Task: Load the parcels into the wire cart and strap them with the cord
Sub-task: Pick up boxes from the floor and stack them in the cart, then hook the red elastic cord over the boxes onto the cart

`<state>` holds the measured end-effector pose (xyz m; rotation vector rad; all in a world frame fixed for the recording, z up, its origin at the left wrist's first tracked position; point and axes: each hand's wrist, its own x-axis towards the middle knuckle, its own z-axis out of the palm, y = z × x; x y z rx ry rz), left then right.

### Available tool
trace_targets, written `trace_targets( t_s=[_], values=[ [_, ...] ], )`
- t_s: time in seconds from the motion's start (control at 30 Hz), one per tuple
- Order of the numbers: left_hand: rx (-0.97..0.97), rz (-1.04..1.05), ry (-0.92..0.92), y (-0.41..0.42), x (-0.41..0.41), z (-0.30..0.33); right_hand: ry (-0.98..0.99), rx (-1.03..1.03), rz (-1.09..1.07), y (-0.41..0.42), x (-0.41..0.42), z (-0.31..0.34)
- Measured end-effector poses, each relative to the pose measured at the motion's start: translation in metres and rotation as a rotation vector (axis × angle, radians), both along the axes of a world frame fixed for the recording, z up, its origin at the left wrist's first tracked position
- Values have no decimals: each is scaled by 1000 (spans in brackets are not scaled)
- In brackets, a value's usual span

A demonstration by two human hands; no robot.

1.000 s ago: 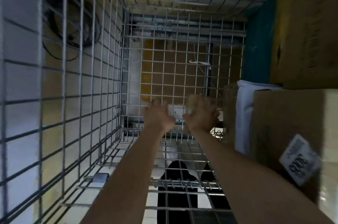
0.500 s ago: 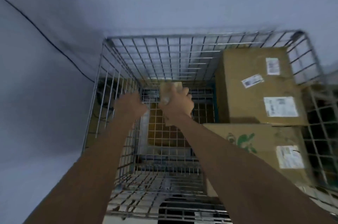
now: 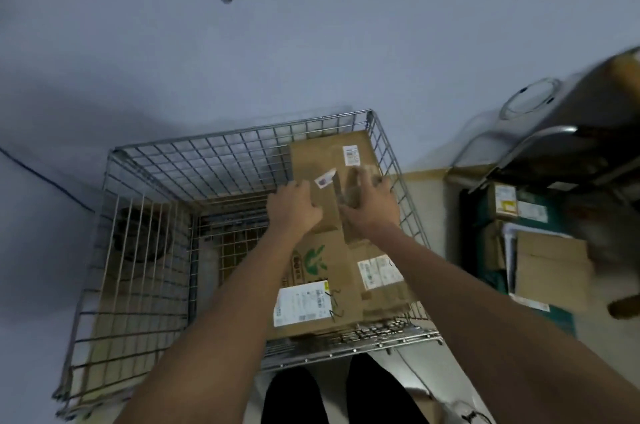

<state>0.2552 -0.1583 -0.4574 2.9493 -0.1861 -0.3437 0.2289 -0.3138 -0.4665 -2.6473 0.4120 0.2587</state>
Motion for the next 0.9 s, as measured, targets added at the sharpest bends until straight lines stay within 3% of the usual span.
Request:
trace_targets(
  t_s=[0.17,0.37,0.5,0.8,0.9],
  values=[
    [6,-58,134,-58,-44,-53,159,1,-35,-49,-70,-63],
    [-1,-32,218,-35,-66,-107,307,-2,-28,-55,-106,-144],
    [52,-172,423,-17,-78,-135,336,5,-26,-50,-96,-183],
    [67,-209,471,-18,-64,-137,268,94,50,-39,-82,-193],
    [36,-219,546,-16,-59,-126,312,1,65,-44,-84,-176]
  ],
)
